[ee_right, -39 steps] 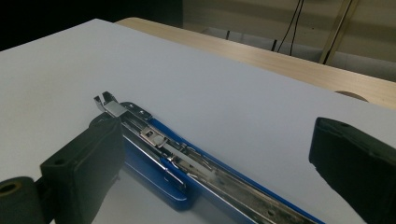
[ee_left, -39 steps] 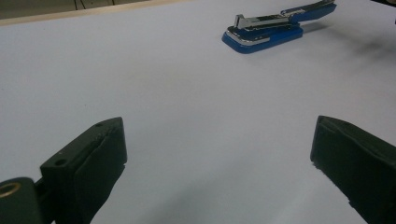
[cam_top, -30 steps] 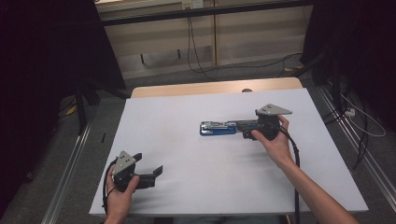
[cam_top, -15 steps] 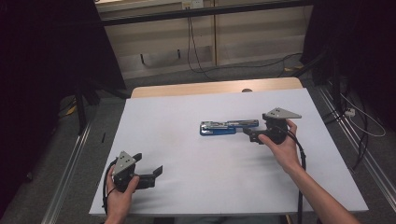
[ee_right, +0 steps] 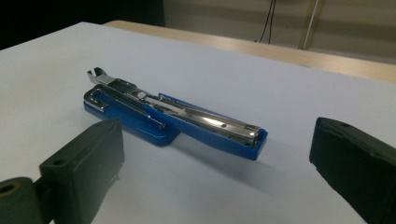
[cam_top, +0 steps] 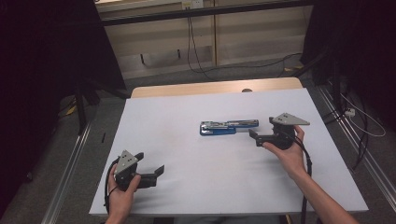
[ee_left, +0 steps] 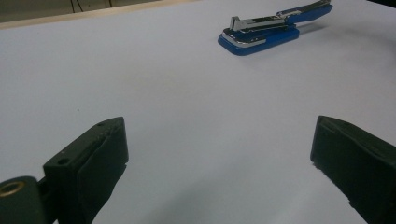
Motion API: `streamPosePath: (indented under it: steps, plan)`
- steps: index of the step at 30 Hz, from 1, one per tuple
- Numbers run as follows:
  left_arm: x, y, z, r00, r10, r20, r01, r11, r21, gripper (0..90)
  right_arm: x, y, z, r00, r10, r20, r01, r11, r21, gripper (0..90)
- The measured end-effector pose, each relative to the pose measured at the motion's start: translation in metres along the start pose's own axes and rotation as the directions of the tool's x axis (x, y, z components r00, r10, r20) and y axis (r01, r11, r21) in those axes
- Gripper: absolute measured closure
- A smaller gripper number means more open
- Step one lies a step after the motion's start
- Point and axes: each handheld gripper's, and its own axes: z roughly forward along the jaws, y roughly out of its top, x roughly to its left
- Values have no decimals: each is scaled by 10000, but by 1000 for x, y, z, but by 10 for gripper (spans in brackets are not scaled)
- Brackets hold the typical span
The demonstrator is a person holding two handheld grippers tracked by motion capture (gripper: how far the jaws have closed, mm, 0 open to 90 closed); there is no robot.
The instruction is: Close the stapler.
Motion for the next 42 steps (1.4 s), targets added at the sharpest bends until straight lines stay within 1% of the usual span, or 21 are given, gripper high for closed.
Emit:
streamPosePath:
  steps: [2,3,6,8,9,11,12,15,18,20,21,24,27,28,30,32,35,38,39,41,42]
  plan:
    - [-3,3,3,10000,17,85,-17,9999,-103,47,0,-4,-1,9999,-48,146,48,10000,-7,55]
    - [-5,4,5,9999,151,82,-150,9998,-111,47,0,-6,-1,9998,-57,203,57,10000,36,58]
    - [-10,8,11,9993,308,196,-303,9993,-237,46,1,-7,-3,9999,145,46,-146,9999,49,83]
    - [-12,11,17,9987,398,317,-386,9986,-365,46,1,-6,-5,10000,26,69,-26,10000,-22,88]
    - [-13,13,20,9987,445,267,-434,9982,-411,45,1,-5,-6,10000,36,82,-35,10000,-42,94]
    - [-12,15,26,9984,413,378,-396,9982,-449,44,0,-5,-7,9999,-43,136,44,10000,-64,105]
    - [-12,16,29,9988,287,401,-268,9986,-452,44,0,-6,-8,9999,-8,157,9,10000,-65,105]
    - [-11,17,38,9988,261,403,-244,9988,-424,45,0,-6,-9,10000,53,19,-53,9999,-159,163]
    - [-12,22,48,9988,169,461,-148,9989,-446,46,2,-6,-9,10000,28,-47,-29,9998,-181,149]
    - [-12,26,55,9986,257,459,-237,9987,-446,48,3,-6,-9,9999,2,-125,-4,9999,-142,149]
    - [-13,27,59,9985,170,524,-143,9986,-514,52,4,-6,-8,9999,17,-157,-19,9999,-121,151]
    - [-14,33,71,9974,152,699,-124,9991,-409,58,4,-7,-8,9998,18,-187,-20,9999,-105,159]
    - [-16,39,81,9974,132,705,-99,9989,-463,59,3,-7,-7,9996,68,-292,-69,10000,-41,170]
    - [-16,41,84,9974,219,691,-187,9987,-464,59,2,-8,-6,9994,92,-333,-92,10000,15,165]
    - [-17,44,90,9981,279,544,-251,9983,-527,58,2,-8,-5,9994,91,-344,-88,9999,98,164]
    - [-15,46,94,9977,304,609,-277,9986,-448,45,3,-8,-4,9993,65,-367,-62,9999,86,165]
    - [-14,48,100,9987,159,490,-135,9987,-483,36,4,-8,-4,9993,-5,-369,8,10000,85,171]
    - [-14,52,104,9979,96,645,-65,9988,-493,42,4,-8,-4,9993,-32,-363,35,10000,80,176]
    - [-15,53,106,9979,242,600,-215,9987,-454,42,3,-8,-3,9994,-36,-340,39,9999,102,184]
    - [-17,57,110,9976,208,668,-175,9986,-492,42,3,-8,-3,9994,-29,-356,34,9999,144,201]
    - [-18,58,112,9970,287,722,-250,9983,-517,47,3,-8,-3,9994,-46,-338,51,9999,154,212]
